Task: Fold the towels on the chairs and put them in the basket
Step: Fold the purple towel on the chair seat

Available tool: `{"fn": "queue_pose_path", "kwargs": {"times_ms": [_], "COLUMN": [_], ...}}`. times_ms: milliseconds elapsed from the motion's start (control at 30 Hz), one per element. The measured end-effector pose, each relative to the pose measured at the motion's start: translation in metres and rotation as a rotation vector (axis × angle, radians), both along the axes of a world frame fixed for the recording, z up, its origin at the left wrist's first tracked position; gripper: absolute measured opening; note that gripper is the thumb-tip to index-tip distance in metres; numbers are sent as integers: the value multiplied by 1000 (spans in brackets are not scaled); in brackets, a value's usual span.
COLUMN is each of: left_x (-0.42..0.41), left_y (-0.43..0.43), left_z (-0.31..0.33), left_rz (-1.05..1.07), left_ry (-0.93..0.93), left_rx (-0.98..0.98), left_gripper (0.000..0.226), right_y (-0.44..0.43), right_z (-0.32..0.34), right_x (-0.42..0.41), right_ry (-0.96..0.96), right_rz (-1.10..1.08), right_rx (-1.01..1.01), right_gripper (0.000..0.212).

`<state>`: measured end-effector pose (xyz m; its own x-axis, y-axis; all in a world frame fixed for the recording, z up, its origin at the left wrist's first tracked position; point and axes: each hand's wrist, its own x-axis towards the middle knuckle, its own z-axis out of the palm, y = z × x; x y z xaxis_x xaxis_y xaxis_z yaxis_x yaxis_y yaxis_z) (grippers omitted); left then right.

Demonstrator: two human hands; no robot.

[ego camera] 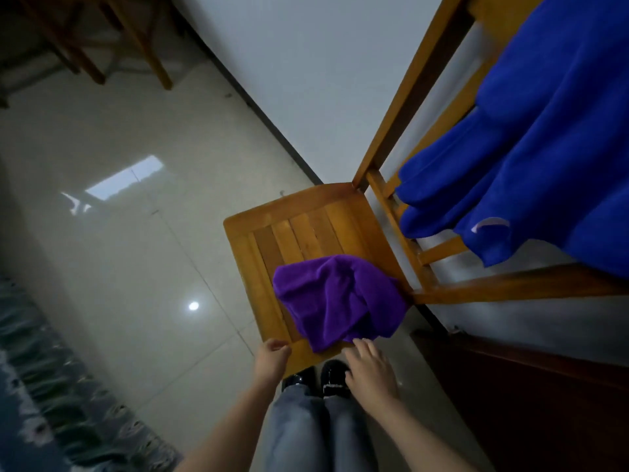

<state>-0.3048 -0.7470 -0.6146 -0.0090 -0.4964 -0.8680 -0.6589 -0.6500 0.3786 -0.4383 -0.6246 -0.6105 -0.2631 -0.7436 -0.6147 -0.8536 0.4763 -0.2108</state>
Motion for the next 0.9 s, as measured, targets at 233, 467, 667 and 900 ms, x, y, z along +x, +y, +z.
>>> {"fn": "queue_pose_path", "kwargs": {"times_ms": [233,467,667,900], "left_x": [-36,-54,-54,-58], "left_y": [-14,-8,-16,-32], "left_z": [-71,-78,-16,102], "left_rz": [312,415,283,118], "left_ry": [52,109,229,353], "left_rx": [24,70,-124,-346], "left_gripper": [48,10,12,15], "right_y": [-35,-41,-29,-76], "right_z": [-70,-83,-46,75], "right_x": [-41,-57,-53,-31], "right_ry": [84,169,-74,-561], "right_rz": [57,155,-112,-559], "right_rx": [-5,-68,-89,-361], "right_gripper": [62,32,34,28]}}
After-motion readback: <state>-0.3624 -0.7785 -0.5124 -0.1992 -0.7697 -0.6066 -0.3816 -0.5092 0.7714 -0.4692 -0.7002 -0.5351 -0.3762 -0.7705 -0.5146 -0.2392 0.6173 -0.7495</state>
